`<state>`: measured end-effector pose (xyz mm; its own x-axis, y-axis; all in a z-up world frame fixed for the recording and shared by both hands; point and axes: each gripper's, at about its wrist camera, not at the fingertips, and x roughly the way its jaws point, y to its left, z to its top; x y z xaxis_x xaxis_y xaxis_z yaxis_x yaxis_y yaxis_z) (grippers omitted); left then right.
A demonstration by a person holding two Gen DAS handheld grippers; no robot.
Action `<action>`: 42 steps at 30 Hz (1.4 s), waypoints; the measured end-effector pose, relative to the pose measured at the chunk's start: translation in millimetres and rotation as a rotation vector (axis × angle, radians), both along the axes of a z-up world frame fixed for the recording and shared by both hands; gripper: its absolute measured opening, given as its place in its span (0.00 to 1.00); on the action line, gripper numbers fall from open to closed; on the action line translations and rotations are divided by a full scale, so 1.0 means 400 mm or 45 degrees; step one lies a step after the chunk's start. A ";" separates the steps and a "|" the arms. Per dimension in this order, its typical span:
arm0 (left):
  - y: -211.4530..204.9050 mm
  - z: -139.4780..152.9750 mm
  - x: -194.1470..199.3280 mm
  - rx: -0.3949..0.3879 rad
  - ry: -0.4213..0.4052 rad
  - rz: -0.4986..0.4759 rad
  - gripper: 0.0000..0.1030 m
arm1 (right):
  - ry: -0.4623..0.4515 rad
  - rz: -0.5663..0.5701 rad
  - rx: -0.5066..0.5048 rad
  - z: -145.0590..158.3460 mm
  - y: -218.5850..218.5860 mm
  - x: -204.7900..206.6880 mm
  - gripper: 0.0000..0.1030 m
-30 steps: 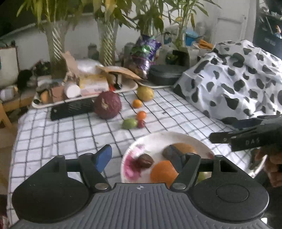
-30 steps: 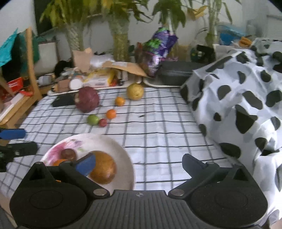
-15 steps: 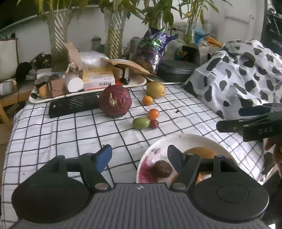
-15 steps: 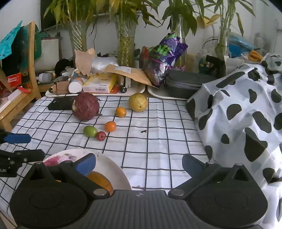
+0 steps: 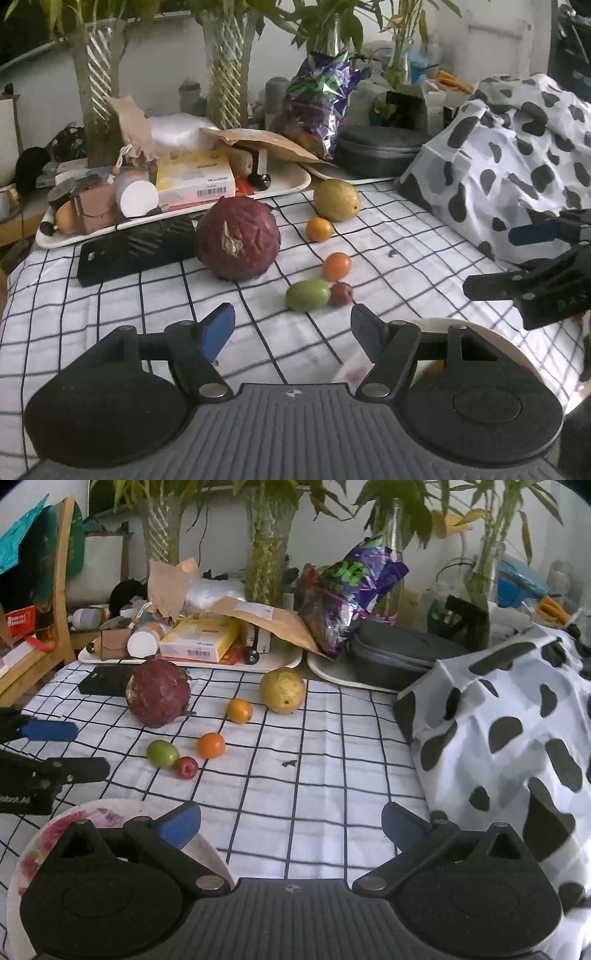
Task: Organize fruits
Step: 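Withdraw both grippers from the plate toward the remaining fruits, then grasp the small green lime with the left gripper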
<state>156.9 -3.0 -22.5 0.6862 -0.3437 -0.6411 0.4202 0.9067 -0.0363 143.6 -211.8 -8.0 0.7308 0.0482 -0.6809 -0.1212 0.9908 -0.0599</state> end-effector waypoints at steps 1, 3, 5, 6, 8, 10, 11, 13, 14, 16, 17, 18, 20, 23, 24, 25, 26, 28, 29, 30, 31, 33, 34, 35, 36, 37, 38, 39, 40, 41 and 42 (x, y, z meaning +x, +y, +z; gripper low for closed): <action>-0.001 -0.004 0.011 0.003 0.005 -0.006 0.66 | 0.005 0.008 -0.007 -0.003 0.002 0.010 1.00; -0.005 -0.013 0.033 -0.001 0.022 -0.028 0.66 | 0.013 0.017 -0.023 -0.010 0.005 0.027 1.00; -0.011 -0.022 0.051 -0.004 0.034 -0.058 0.66 | 0.019 0.023 -0.031 -0.015 0.007 0.043 1.00; -0.016 -0.027 0.058 -0.002 0.040 -0.074 0.66 | 0.024 0.024 -0.031 -0.016 0.007 0.051 1.00; -0.029 -0.037 0.073 0.005 0.048 -0.108 0.66 | 0.029 0.028 -0.026 -0.017 0.008 0.065 1.00; -0.041 -0.046 0.084 0.025 0.045 -0.137 0.66 | 0.031 0.035 -0.023 -0.017 0.011 0.078 1.00; -0.045 -0.049 0.088 0.035 0.042 -0.145 0.66 | 0.033 0.040 -0.022 -0.019 0.012 0.084 1.00; -0.054 -0.055 0.095 0.058 0.033 -0.155 0.65 | 0.040 0.046 -0.029 -0.023 0.015 0.095 1.00; -0.056 -0.057 0.100 0.065 0.031 -0.161 0.65 | 0.042 0.048 -0.035 -0.025 0.016 0.100 1.00; -0.062 -0.062 0.109 0.073 0.031 -0.171 0.63 | 0.040 0.054 -0.043 -0.027 0.016 0.109 1.00; -0.066 -0.065 0.114 0.087 0.029 -0.181 0.60 | 0.041 0.054 -0.046 -0.028 0.015 0.114 1.00; -0.072 -0.069 0.117 0.109 0.027 -0.194 0.54 | 0.043 0.053 -0.046 -0.029 0.013 0.118 1.00; -0.084 -0.078 0.122 0.163 0.017 -0.223 0.53 | 0.045 0.048 -0.041 -0.029 0.009 0.126 1.00; -0.092 -0.081 0.125 0.181 -0.008 -0.271 0.53 | 0.044 0.046 -0.038 -0.029 0.004 0.133 1.00; -0.092 -0.080 0.129 0.172 -0.006 -0.279 0.53 | 0.043 0.046 -0.040 -0.028 0.005 0.135 1.00; -0.092 -0.080 0.132 0.163 -0.004 -0.287 0.53 | 0.042 0.047 -0.040 -0.028 0.004 0.137 1.00; -0.091 -0.080 0.136 0.159 -0.002 -0.298 0.53 | 0.043 0.048 -0.040 -0.028 0.004 0.139 1.00; -0.086 -0.081 0.139 0.162 0.000 -0.306 0.53 | 0.046 0.052 -0.040 -0.028 0.006 0.142 1.00; -0.084 -0.082 0.140 0.162 0.003 -0.307 0.53 | 0.048 0.054 -0.042 -0.028 0.008 0.143 1.00; -0.082 -0.084 0.141 0.158 0.006 -0.309 0.53 | 0.048 0.055 -0.042 -0.027 0.009 0.143 1.00; -0.081 -0.084 0.142 0.156 0.008 -0.309 0.53 | 0.045 0.057 -0.040 -0.025 0.011 0.143 1.00; -0.078 -0.085 0.143 0.149 0.013 -0.302 0.52 | 0.041 0.065 -0.033 -0.021 0.015 0.142 1.00; -0.077 -0.085 0.144 0.140 0.018 -0.301 0.49 | 0.039 0.068 -0.032 -0.019 0.017 0.141 1.00; -0.074 -0.087 0.145 0.124 0.028 -0.300 0.48 | 0.037 0.071 -0.031 -0.016 0.020 0.140 1.00; -0.071 -0.088 0.147 0.108 0.039 -0.297 0.45 | 0.033 0.076 -0.030 -0.014 0.023 0.138 1.00; -0.067 -0.088 0.149 0.085 0.054 -0.291 0.39 | 0.030 0.080 -0.027 -0.011 0.025 0.136 1.00; -0.061 -0.089 0.154 0.045 0.077 -0.286 0.36 | 0.027 0.082 -0.025 -0.009 0.025 0.134 1.00; -0.056 -0.091 0.158 0.020 0.093 -0.269 0.36 | 0.024 0.085 -0.022 -0.006 0.026 0.133 1.00; -0.053 -0.092 0.160 0.005 0.101 -0.259 0.36 | 0.020 0.086 -0.020 -0.004 0.027 0.131 1.00; -0.052 -0.091 0.160 0.003 0.106 -0.254 0.35 | 0.018 0.085 -0.018 -0.002 0.027 0.130 1.00; -0.051 -0.089 0.158 0.005 0.109 -0.250 0.35 | 0.017 0.081 -0.017 -0.001 0.027 0.129 1.00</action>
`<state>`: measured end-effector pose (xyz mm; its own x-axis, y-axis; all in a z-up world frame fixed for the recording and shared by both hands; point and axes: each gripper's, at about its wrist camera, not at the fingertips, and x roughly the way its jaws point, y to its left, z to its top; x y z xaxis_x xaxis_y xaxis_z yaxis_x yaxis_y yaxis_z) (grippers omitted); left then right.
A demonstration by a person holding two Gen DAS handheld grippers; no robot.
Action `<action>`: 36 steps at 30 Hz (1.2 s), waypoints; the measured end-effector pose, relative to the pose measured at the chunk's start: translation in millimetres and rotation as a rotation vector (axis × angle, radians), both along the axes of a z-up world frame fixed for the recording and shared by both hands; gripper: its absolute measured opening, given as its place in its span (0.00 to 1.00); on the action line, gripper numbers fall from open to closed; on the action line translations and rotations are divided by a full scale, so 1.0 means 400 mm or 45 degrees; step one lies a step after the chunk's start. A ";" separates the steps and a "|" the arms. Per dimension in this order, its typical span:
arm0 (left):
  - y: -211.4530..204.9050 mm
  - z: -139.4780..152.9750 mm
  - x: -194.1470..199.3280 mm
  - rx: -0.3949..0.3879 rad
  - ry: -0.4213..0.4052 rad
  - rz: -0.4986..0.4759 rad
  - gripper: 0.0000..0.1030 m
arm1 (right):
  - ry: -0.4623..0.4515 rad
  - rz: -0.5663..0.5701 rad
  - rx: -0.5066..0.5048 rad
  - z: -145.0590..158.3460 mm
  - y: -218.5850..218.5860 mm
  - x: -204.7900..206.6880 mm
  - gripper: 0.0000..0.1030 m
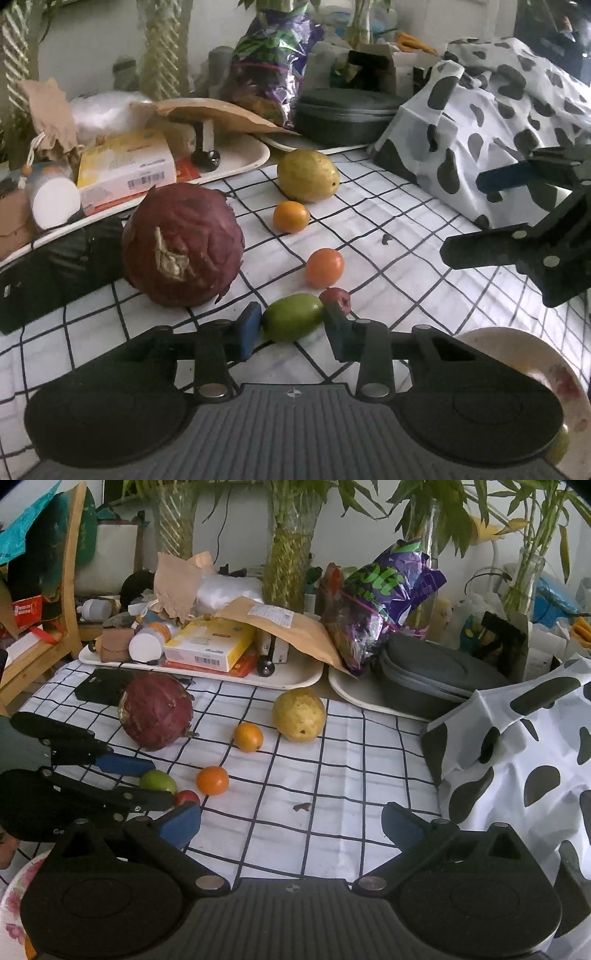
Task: Organize fruits
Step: 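Grasp the small green lime with the left gripper, then grasp the small red fruit with the right gripper while the left holds the lime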
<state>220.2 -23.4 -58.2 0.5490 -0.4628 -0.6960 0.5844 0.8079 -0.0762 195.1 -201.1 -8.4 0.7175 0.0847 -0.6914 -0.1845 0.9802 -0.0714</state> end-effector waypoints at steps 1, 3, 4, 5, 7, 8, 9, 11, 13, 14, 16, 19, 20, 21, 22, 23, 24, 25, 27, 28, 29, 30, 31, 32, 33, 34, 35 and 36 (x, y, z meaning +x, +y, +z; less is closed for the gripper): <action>0.000 0.002 -0.003 0.011 -0.003 0.003 0.35 | 0.000 -0.005 0.003 0.001 -0.001 0.000 1.00; 0.000 0.008 -0.016 0.054 -0.034 0.018 0.34 | 0.001 -0.013 0.018 0.004 -0.004 0.000 1.00; 0.003 0.012 -0.022 0.064 -0.049 0.031 0.34 | 0.004 -0.015 0.026 0.004 -0.005 0.000 1.00; 0.010 0.016 -0.030 0.061 -0.057 0.047 0.33 | 0.009 -0.016 0.034 0.003 -0.004 0.003 1.00; 0.022 0.023 -0.048 0.049 -0.066 0.076 0.33 | 0.028 -0.018 0.040 -0.003 -0.001 0.010 1.00; 0.026 0.027 -0.059 0.052 -0.072 0.092 0.33 | 0.041 -0.021 0.047 -0.007 0.002 0.015 1.00; 0.029 0.030 -0.070 0.060 -0.076 0.104 0.32 | 0.051 -0.020 0.058 -0.010 0.005 0.018 1.00; 0.032 0.040 -0.083 0.082 -0.069 0.106 0.32 | 0.077 -0.014 0.090 -0.015 0.014 0.027 1.00; 0.025 0.060 -0.093 0.141 -0.082 0.100 0.31 | 0.096 -0.012 0.105 -0.019 0.025 0.032 1.00; 0.022 0.070 -0.098 0.161 -0.094 0.101 0.31 | 0.102 -0.012 0.104 -0.021 0.032 0.032 1.00; 0.018 0.086 -0.107 0.178 -0.114 0.098 0.31 | 0.108 0.002 0.101 -0.023 0.047 0.032 1.00; 0.010 0.085 -0.108 0.214 -0.127 0.118 0.30 | 0.106 0.029 0.086 -0.025 0.062 0.027 1.00; 0.009 0.081 -0.109 0.212 -0.134 0.122 0.30 | 0.111 0.031 0.080 -0.028 0.064 0.025 1.00; 0.012 0.074 -0.109 0.205 -0.125 0.122 0.29 | 0.120 0.032 0.073 -0.030 0.065 0.026 1.00; 0.014 0.065 -0.109 0.211 -0.113 0.112 0.29 | 0.122 0.036 0.070 -0.032 0.064 0.024 1.00; 0.015 0.058 -0.110 0.230 -0.114 0.111 0.28 | 0.120 0.035 0.068 -0.033 0.062 0.023 1.00; 0.016 0.053 -0.112 0.244 -0.123 0.119 0.24 | 0.124 0.022 0.065 -0.035 0.060 0.024 1.00; 0.021 0.047 -0.112 0.237 -0.127 0.124 0.24 | 0.129 0.012 0.070 -0.036 0.057 0.026 1.00; 0.033 0.040 -0.112 0.213 -0.124 0.143 0.25 | 0.139 0.001 0.082 -0.041 0.054 0.030 1.00; 0.042 0.037 -0.112 0.190 -0.127 0.148 0.25 | 0.143 -0.001 0.080 -0.044 0.054 0.032 1.00; 0.050 0.035 -0.110 0.165 -0.126 0.149 0.25 | 0.144 0.001 0.072 -0.047 0.055 0.032 1.00; 0.055 0.034 -0.108 0.145 -0.121 0.153 0.25 | 0.146 0.001 0.061 -0.050 0.058 0.033 1.00; 0.060 0.034 -0.104 0.128 -0.116 0.160 0.27 | 0.149 0.001 0.050 -0.053 0.060 0.034 1.00; 0.063 0.032 -0.101 0.111 -0.110 0.164 0.29 | 0.151 0.004 0.045 -0.055 0.062 0.035 1.00; 0.063 0.030 -0.098 0.102 -0.099 0.160 0.37 | 0.153 0.005 0.041 -0.057 0.063 0.036 1.00; 0.061 0.026 -0.094 0.106 -0.088 0.156 0.48 | 0.154 0.004 0.038 -0.058 0.065 0.038 1.00; 0.057 0.018 -0.092 0.118 -0.082 0.152 0.50 | 0.154 0.009 0.040 -0.059 0.067 0.039 1.00; 0.053 0.008 -0.089 0.136 -0.073 0.151 0.50 | 0.154 0.013 0.043 -0.060 0.069 0.042 1.00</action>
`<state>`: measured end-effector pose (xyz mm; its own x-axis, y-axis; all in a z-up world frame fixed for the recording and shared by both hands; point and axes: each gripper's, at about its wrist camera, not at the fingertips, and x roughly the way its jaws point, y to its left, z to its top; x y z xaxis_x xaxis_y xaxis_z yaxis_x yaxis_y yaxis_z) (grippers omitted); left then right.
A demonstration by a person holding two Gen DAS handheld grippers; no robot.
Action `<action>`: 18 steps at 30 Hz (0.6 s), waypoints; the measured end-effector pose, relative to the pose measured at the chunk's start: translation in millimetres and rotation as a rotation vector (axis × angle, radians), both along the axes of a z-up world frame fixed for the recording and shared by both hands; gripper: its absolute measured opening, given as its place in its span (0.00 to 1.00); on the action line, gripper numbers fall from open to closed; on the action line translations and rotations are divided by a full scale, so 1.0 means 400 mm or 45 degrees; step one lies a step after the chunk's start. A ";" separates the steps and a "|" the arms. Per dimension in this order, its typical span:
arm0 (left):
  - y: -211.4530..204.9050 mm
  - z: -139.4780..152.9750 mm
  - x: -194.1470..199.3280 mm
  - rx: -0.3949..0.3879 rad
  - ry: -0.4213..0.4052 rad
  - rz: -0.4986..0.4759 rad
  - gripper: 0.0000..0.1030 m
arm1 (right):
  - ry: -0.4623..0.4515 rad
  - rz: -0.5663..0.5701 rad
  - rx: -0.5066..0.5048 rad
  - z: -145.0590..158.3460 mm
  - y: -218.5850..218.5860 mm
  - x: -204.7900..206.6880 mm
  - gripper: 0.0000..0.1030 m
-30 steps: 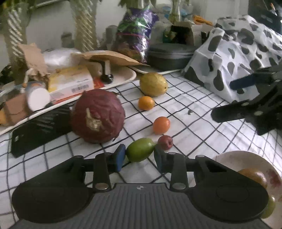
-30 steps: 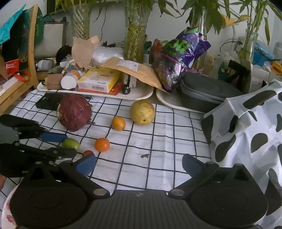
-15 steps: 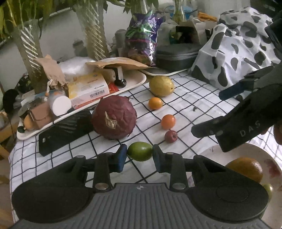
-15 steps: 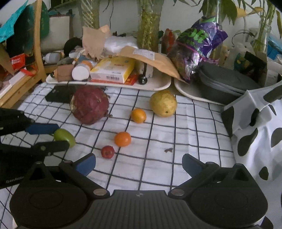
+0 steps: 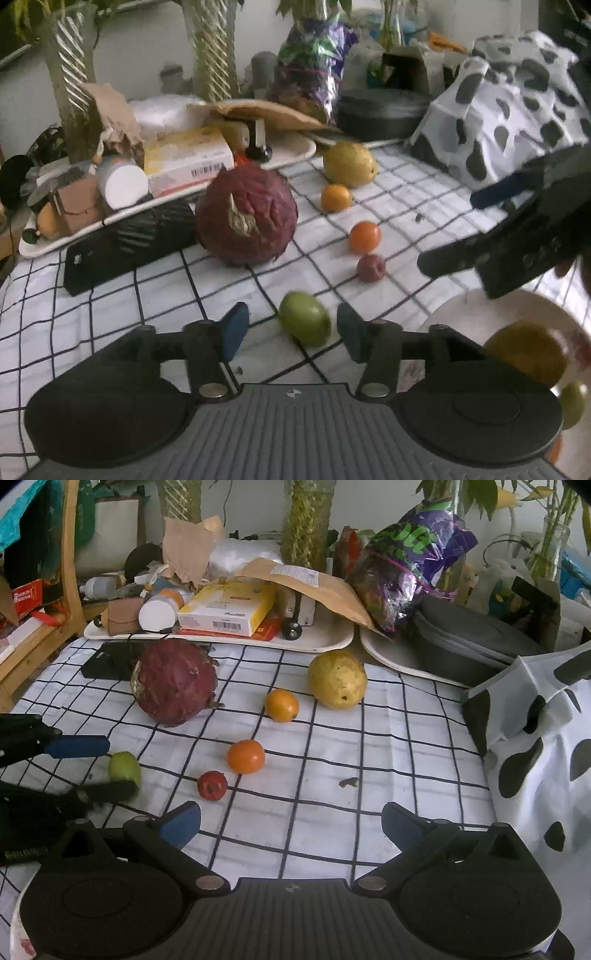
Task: Organize fruits
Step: 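Grasp the small red fruit with the right gripper while the left holds the lime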
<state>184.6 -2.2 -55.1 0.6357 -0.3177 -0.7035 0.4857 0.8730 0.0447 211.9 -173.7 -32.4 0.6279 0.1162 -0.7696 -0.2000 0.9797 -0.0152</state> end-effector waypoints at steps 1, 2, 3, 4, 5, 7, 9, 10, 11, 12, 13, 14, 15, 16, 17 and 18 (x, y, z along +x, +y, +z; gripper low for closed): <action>-0.005 -0.010 0.005 0.017 0.018 -0.001 0.50 | 0.000 0.003 0.004 0.000 0.002 0.002 1.00; -0.007 -0.017 0.007 0.017 0.026 -0.002 0.50 | -0.003 0.009 0.007 -0.001 0.006 0.004 1.00; -0.007 -0.016 0.010 0.001 0.024 0.003 0.50 | -0.004 0.020 0.008 -0.002 0.009 0.007 1.00; -0.009 -0.014 0.013 -0.009 0.026 0.001 0.50 | -0.004 0.033 0.003 -0.003 0.014 0.010 1.00; -0.011 -0.013 0.014 -0.014 0.018 -0.004 0.50 | -0.004 0.042 -0.004 -0.004 0.020 0.014 1.00; -0.021 -0.014 0.017 -0.011 -0.002 -0.020 0.50 | -0.006 0.062 -0.007 -0.007 0.028 0.023 1.00; -0.031 -0.021 0.024 0.012 -0.001 -0.011 0.49 | -0.004 0.080 0.003 -0.009 0.033 0.031 1.00; -0.032 -0.023 0.026 0.005 -0.004 -0.014 0.46 | -0.002 0.086 0.009 -0.009 0.034 0.035 0.99; -0.033 -0.023 0.030 -0.003 0.003 -0.012 0.44 | 0.003 0.094 0.019 -0.010 0.035 0.039 0.97; -0.033 -0.021 0.033 -0.015 0.012 -0.009 0.36 | 0.009 0.104 0.031 -0.012 0.036 0.043 0.91; -0.033 -0.020 0.035 -0.014 0.012 -0.001 0.30 | 0.022 0.116 0.043 -0.015 0.036 0.048 0.86; -0.030 -0.019 0.038 -0.017 0.019 0.000 0.29 | 0.035 0.126 0.049 -0.019 0.037 0.054 0.84; -0.026 -0.018 0.040 -0.029 0.031 0.005 0.29 | 0.042 0.133 0.049 -0.022 0.038 0.059 0.82; -0.023 -0.016 0.043 -0.042 0.043 0.010 0.29 | 0.047 0.140 0.051 -0.024 0.039 0.064 0.77; -0.017 -0.014 0.044 -0.053 0.054 0.016 0.29 | 0.050 0.146 0.056 -0.025 0.040 0.065 0.73; -0.013 -0.011 0.045 -0.057 0.055 0.025 0.28 | 0.056 0.156 0.069 -0.025 0.040 0.068 0.66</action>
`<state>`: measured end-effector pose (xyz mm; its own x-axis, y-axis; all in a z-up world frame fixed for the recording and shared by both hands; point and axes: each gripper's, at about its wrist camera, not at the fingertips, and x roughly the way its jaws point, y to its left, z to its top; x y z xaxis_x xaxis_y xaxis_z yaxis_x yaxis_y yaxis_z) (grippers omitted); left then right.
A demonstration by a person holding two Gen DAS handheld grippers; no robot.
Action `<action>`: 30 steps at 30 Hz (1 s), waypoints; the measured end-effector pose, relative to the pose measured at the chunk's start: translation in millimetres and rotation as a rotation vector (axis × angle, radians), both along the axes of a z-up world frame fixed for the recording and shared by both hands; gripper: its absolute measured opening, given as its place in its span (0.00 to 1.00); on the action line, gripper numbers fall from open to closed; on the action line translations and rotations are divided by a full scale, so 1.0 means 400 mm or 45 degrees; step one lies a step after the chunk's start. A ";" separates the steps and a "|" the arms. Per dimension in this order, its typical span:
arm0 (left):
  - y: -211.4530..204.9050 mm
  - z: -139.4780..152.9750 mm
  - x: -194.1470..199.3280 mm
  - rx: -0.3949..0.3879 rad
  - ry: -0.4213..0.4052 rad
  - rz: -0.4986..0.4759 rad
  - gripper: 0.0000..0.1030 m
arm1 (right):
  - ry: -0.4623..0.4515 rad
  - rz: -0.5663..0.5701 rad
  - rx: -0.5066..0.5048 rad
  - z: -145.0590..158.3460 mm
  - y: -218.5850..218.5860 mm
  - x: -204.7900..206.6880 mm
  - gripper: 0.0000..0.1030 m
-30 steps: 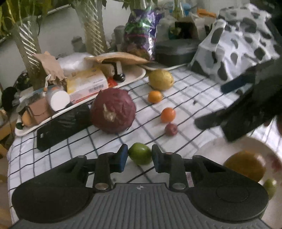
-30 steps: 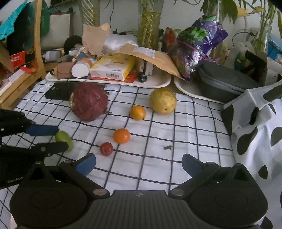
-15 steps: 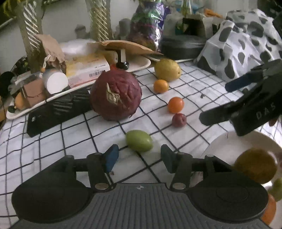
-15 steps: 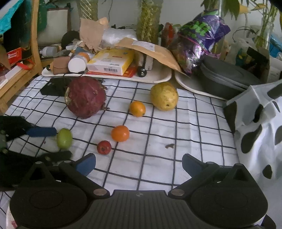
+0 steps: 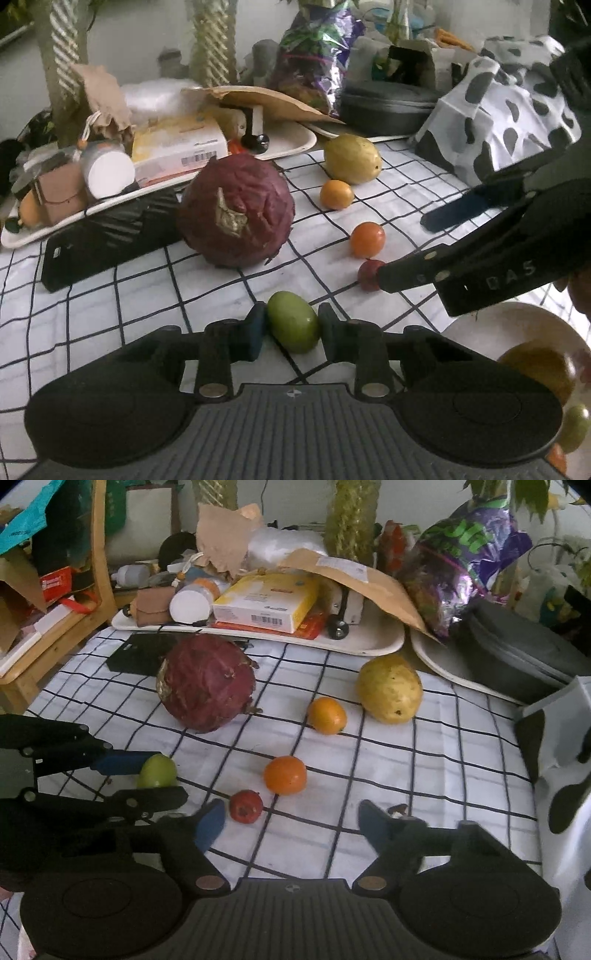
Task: Organize fruits
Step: 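Grasp the small red fruit with the right gripper while the left holds the lime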
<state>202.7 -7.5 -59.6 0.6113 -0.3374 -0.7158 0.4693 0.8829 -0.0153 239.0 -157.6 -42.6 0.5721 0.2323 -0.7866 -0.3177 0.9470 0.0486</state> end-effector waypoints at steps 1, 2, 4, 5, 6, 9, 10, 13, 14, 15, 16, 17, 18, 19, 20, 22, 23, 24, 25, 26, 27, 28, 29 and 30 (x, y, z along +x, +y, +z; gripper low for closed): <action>0.004 0.003 0.002 0.004 -0.004 0.016 0.28 | 0.009 0.010 0.014 -0.001 0.001 0.003 0.60; 0.009 0.007 0.004 0.010 -0.007 0.031 0.28 | 0.019 0.020 0.028 -0.002 0.002 0.006 0.57; 0.022 0.014 0.008 -0.006 -0.010 0.056 0.27 | 0.038 0.037 0.041 -0.006 0.007 0.008 0.49; 0.028 0.017 0.010 -0.016 -0.009 0.066 0.27 | 0.045 0.050 0.052 -0.008 0.010 0.009 0.46; 0.032 0.019 0.012 -0.021 -0.009 0.076 0.27 | 0.051 0.067 0.058 -0.009 0.016 0.009 0.43; 0.038 0.023 0.013 -0.015 -0.017 0.092 0.27 | 0.054 0.116 0.045 -0.013 0.039 0.006 0.38; 0.038 0.024 0.014 -0.015 -0.018 0.092 0.27 | 0.053 0.125 0.037 -0.017 0.044 0.007 0.38; 0.036 0.026 0.011 -0.018 -0.021 0.082 0.26 | 0.040 0.136 0.011 -0.022 0.058 0.010 0.34; 0.036 0.026 0.009 -0.020 -0.022 0.078 0.26 | 0.034 0.142 0.006 -0.023 0.062 0.011 0.33; 0.036 0.026 0.007 -0.022 -0.022 0.074 0.26 | 0.023 0.141 -0.004 -0.024 0.065 0.010 0.24; 0.036 0.026 0.005 -0.026 -0.021 0.067 0.26 | 0.015 0.141 -0.014 -0.024 0.066 0.009 0.19; 0.036 0.028 0.002 -0.035 -0.021 0.060 0.26 | 0.013 0.147 -0.011 -0.023 0.067 0.008 0.19; 0.037 0.030 -0.001 -0.044 -0.022 0.054 0.26 | 0.015 0.152 0.008 -0.022 0.064 0.006 0.19; 0.038 0.033 -0.005 -0.055 -0.024 0.048 0.26 | 0.016 0.155 0.017 -0.021 0.064 0.004 0.19; 0.040 0.038 -0.010 -0.069 -0.025 0.044 0.25 | 0.009 0.161 0.012 -0.018 0.063 -0.001 0.19; 0.044 0.047 -0.022 -0.103 -0.030 0.034 0.25 | -0.009 0.164 0.010 -0.006 0.058 -0.013 0.19; 0.046 0.051 -0.027 -0.114 -0.033 0.030 0.25 | -0.014 0.159 0.023 0.002 0.050 -0.019 0.19; 0.048 0.055 -0.034 -0.127 -0.035 0.025 0.25 | -0.021 0.150 0.029 0.010 0.044 -0.024 0.19; 0.051 0.058 -0.041 -0.138 -0.037 0.028 0.25 | -0.030 0.144 0.031 0.017 0.039 -0.030 0.19; 0.055 0.061 -0.049 -0.153 -0.037 0.034 0.25 | -0.040 0.139 0.037 0.026 0.031 -0.037 0.19; 0.059 0.064 -0.057 -0.171 -0.036 0.035 0.25 | -0.047 0.133 0.048 0.034 0.023 -0.043 0.19; 0.063 0.067 -0.066 -0.192 -0.033 0.034 0.25 | -0.052 0.125 0.062 0.042 0.014 -0.052 0.19; 0.067 0.070 -0.076 -0.209 -0.032 0.035 0.25 | -0.056 0.114 0.072 0.049 0.005 -0.060 0.19; 0.069 0.073 -0.086 -0.221 -0.032 0.035 0.25 | -0.059 0.105 0.079 0.054 -0.002 -0.069 0.19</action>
<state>168.3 20.1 -30.2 0.6394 -0.4375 -0.6323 0.4469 0.8806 -0.1574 211.4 -158.5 -20.9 0.5845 0.3279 -0.7422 -0.3979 0.9130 0.0900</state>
